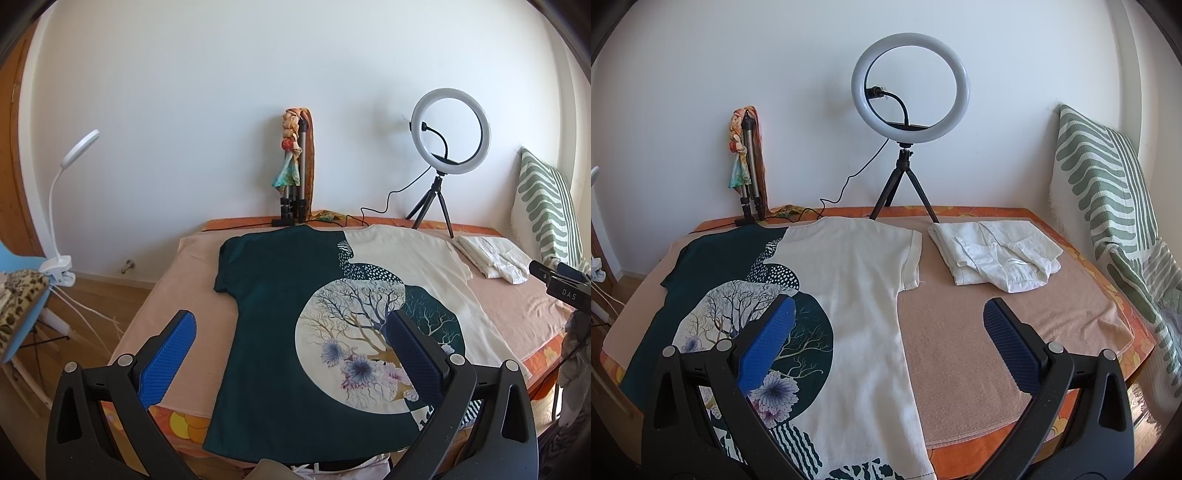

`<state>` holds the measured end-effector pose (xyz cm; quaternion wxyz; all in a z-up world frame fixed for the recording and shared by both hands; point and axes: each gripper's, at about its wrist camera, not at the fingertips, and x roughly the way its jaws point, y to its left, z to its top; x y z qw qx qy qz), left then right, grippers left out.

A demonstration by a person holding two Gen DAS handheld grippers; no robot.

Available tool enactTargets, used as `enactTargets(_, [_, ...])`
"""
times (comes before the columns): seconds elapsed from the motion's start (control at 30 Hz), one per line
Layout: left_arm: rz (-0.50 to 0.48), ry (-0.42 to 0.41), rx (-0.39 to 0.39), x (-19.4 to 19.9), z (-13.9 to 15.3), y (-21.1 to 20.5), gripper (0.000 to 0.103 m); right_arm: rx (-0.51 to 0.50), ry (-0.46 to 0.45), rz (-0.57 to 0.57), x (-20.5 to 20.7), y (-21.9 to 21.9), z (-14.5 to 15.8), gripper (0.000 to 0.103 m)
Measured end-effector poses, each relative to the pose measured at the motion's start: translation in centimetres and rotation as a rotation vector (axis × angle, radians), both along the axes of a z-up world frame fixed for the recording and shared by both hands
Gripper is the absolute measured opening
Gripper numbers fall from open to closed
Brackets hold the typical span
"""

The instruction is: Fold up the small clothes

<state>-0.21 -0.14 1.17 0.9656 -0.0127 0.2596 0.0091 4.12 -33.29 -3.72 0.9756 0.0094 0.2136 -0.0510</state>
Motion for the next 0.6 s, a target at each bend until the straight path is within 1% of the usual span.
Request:
enactTargets(0.23, [-0.006,0.010,-0.011,-0.2,-0.4,0.4,0.102,0.000,0.002,0.016,0.2,0.9,-0.3,0.103])
enactTargets(0.33, [-0.015,0.032,-0.031,-0.1,-1.0,1.1,0.102,0.004,0.006,0.037,0.8,1.3,0.1,0.103])
enactTargets(0.43, [-0.035,0.071,-0.075,-0.1,-1.9,2.1,0.102,0.044,0.017,0.075,1.4,1.6,0.7,0.103])
enactTargets(0.5, [-0.038,0.088,-0.086,-0.3,-2.4,2.8,0.102,0.068,0.031,0.106,2.0,2.0,1.2,0.103])
enactTargets(0.6, [-0.006,0.112,-0.110,-0.5,-3.2,4.4,0.102,0.089,0.058,0.164,3.0,3.4,2.2,0.103])
